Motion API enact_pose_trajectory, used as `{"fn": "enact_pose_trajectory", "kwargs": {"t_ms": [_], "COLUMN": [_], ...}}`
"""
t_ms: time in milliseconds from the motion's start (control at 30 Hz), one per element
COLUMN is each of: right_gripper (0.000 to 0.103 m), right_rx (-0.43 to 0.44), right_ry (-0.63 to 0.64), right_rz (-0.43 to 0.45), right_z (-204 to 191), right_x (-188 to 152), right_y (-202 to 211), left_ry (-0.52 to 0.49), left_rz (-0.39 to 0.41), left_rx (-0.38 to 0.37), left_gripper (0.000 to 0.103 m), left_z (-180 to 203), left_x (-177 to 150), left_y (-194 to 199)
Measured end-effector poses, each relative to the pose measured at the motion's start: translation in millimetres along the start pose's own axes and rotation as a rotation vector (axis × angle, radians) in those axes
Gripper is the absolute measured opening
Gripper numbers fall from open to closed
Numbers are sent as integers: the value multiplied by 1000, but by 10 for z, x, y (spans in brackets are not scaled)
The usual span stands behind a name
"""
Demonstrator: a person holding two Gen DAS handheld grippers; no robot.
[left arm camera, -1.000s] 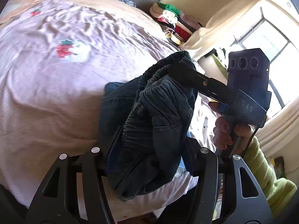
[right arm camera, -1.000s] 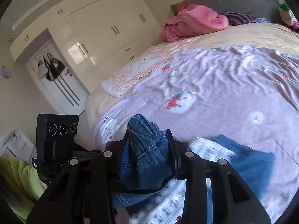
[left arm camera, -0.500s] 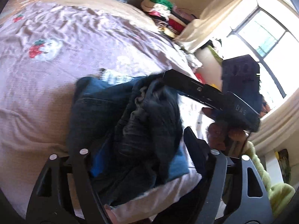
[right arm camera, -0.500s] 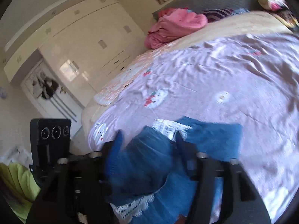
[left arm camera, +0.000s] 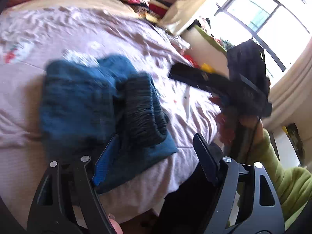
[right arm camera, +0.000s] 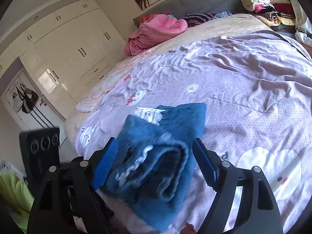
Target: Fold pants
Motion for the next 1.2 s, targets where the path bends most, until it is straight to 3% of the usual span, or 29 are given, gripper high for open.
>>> {"fn": "enact_pose_trajectory", "kwargs": {"t_ms": [167, 333, 600, 767, 1200], "right_gripper": [78, 78, 74, 17, 17], "right_rx": [8, -1, -16, -77, -37], "right_ry": [113, 305, 498, 521, 300], "right_rz": [5, -63, -105, -198, -193], "right_z": [-242, -576, -892, -743, -432], "right_x": [-112, -379, -627, -808, -1014], "right_y": [152, 115, -126, -313, -132], "left_ry": [-78, -133, -172, -198, -176], "left_rz": [76, 60, 26, 2, -40], "left_rx": [196, 351, 417, 442, 464], "left_gripper": [74, 74, 75, 75, 76], "left_z": [-288, -526, -647, -701, -921], "left_x": [299, 453, 462, 446, 357], "left_y": [263, 181, 11, -132, -406]}}
Point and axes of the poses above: each gripper's, at about its wrist camera, not at the fingertips, and y roughly against the way its jaws point, z to its right, x to its top, the point moved 6 cm from there along -y, roughly the way its jaws point, and after that the axes turned 14 degrees about z, right-handed, at the moved point
